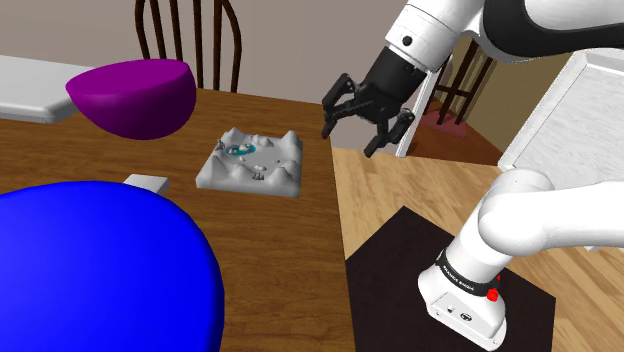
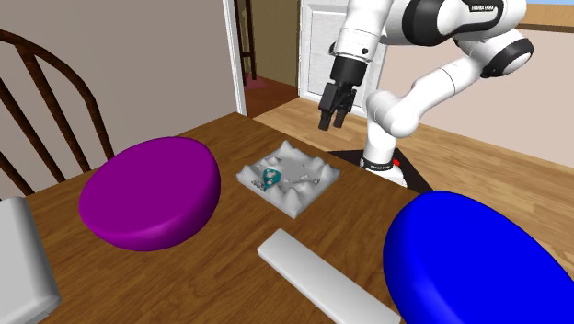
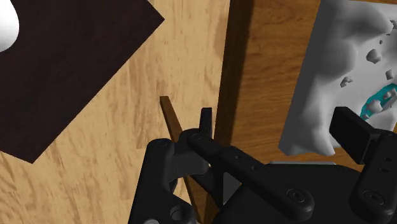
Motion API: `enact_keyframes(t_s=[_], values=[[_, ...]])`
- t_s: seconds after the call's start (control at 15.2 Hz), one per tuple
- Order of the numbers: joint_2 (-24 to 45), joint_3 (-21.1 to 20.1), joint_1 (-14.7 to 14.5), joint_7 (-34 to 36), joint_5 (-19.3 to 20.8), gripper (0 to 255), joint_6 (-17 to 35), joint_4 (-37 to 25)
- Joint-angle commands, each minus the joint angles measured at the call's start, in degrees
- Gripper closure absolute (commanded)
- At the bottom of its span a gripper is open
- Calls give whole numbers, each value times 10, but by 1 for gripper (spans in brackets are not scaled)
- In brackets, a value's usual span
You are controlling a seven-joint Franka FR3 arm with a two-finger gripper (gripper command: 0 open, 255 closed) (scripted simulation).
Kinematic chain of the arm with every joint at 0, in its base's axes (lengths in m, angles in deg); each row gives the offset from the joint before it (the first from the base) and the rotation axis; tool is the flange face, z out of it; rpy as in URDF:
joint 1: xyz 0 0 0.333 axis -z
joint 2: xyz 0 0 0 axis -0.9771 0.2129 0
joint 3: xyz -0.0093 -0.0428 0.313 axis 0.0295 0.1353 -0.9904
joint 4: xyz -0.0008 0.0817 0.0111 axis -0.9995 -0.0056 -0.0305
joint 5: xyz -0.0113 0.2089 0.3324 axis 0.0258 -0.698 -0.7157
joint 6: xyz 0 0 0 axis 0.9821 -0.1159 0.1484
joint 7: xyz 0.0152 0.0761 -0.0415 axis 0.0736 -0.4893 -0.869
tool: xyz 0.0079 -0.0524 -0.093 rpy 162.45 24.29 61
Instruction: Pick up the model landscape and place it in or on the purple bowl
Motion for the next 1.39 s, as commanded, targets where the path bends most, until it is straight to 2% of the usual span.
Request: enact_keyframes(t_s=[0.0,0.26,0.79,1.32], values=[[8,-38,10,49,-26,0,33,-11],[30,-116,40,142,-64,0,93,-45],[62,-158,49,133,-89,0,157,-20],[62,-158,48,133,-89,0,156,-20]])
